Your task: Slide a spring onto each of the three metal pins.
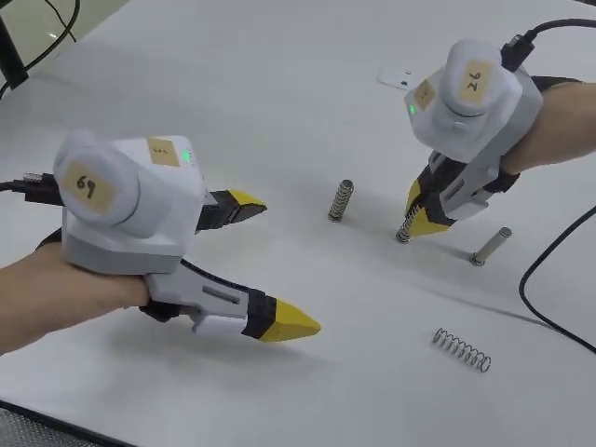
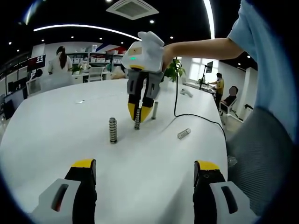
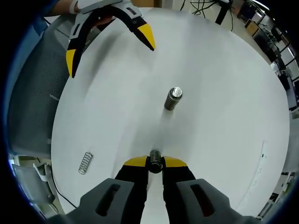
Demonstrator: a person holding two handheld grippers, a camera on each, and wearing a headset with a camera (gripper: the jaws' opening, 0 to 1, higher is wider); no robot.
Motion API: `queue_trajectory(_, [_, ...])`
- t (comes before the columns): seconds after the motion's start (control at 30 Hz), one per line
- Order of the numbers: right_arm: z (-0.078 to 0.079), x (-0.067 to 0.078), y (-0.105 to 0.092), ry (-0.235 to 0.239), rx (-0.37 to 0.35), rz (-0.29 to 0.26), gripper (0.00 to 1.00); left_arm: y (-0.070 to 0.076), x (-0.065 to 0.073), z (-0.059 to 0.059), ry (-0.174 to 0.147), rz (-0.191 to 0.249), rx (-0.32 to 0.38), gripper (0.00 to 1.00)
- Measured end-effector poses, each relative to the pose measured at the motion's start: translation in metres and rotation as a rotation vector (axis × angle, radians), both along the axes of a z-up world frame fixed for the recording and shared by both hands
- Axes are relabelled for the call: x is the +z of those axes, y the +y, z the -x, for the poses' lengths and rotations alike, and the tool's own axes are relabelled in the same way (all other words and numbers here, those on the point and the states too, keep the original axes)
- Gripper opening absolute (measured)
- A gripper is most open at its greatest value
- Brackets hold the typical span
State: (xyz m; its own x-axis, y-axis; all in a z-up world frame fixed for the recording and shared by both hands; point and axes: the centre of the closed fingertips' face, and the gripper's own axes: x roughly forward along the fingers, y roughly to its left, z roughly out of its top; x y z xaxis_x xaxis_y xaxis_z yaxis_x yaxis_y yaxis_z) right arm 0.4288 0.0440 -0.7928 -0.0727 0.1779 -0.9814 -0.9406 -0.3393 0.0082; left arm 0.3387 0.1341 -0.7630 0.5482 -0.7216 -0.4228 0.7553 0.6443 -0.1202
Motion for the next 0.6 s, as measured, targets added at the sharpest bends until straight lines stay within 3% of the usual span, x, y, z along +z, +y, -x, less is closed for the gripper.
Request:
queue_trajectory(0.37, [0.0014, -0.0015, -0.003, -0.001, 0.01, 0.022, 0.09, 0.0001, -0.0004, 0.0004, 0.003, 0.001, -0.001, 0.83])
queue_trajectory(0.6, [0.0008, -0.003, -0.0036, 0.01, 0.004, 0.013, 0.21, 0.0001, -0.0004, 0.0002, 0.003, 0.001, -0.001, 0.83])
